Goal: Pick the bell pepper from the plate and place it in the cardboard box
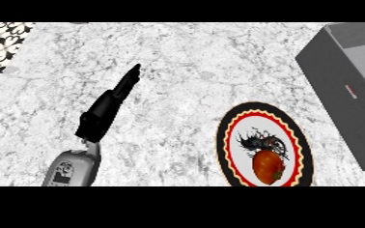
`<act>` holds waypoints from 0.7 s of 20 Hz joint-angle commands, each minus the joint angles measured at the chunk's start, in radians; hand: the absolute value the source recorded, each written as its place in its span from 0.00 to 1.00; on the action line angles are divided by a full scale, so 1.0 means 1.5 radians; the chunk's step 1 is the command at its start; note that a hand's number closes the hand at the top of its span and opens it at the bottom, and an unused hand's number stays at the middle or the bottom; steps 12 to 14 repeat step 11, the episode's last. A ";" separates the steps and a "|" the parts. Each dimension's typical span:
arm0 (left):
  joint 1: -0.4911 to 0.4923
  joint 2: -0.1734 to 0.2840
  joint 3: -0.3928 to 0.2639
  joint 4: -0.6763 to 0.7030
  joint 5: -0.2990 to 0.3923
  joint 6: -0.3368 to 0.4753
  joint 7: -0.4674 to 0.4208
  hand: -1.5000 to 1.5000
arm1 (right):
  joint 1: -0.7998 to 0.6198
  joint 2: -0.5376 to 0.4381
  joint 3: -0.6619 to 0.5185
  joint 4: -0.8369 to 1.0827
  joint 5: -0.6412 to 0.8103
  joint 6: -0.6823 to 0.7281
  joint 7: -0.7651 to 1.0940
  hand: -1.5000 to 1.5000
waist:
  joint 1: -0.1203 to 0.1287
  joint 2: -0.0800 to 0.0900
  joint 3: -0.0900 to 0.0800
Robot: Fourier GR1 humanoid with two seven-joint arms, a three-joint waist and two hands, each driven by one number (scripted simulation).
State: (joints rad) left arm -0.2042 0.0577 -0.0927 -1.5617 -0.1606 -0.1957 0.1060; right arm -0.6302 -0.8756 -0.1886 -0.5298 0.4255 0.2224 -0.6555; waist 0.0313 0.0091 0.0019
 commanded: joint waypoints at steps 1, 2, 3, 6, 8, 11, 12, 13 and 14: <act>0.004 -0.001 -0.001 0.028 -0.004 -0.001 -0.043 0.50 | -0.025 0.021 -0.040 0.081 -0.038 0.028 -0.052 0.00 | -0.003 0.002 0.000; -0.008 -0.002 0.006 0.018 -0.005 0.007 -0.015 0.50 | -0.049 0.012 -0.051 0.098 -0.045 0.041 -0.057 0.00 | 0.000 0.002 0.001; -0.003 0.011 0.020 0.020 0.008 -0.005 -0.021 0.50 | -0.069 0.026 -0.080 0.092 -0.082 0.055 -0.026 0.00 | 0.000 0.001 0.000; -0.010 0.013 0.019 0.010 0.007 -0.006 -0.018 0.50 | -0.076 -0.006 -0.156 0.136 -0.155 0.104 -0.032 0.00 | -0.003 0.001 0.001; 0.004 -0.005 -0.001 0.001 -0.009 0.009 -0.001 0.50 | -0.086 -0.020 -0.196 0.162 -0.200 0.155 -0.024 0.00 | -0.005 0.000 0.001; -0.024 0.015 0.022 0.019 0.004 -0.007 -0.011 0.50 | -0.103 -0.071 -0.225 0.214 -0.221 0.201 0.006 0.00 | 0.002 0.007 0.002; -0.024 0.015 0.022 0.019 0.004 -0.007 -0.011 0.50 | -0.103 -0.071 -0.225 0.214 -0.221 0.201 0.006 0.00 | 0.002 0.007 0.002; -0.024 0.015 0.022 0.019 0.004 -0.007 -0.011 0.50 | -0.103 -0.071 -0.225 0.214 -0.221 0.201 0.006 0.00 | 0.002 0.007 0.002; -0.024 0.015 0.022 0.019 0.004 -0.007 -0.011 0.50 | -0.103 -0.071 -0.225 0.214 -0.221 0.201 0.006 0.00 | 0.002 0.007 0.002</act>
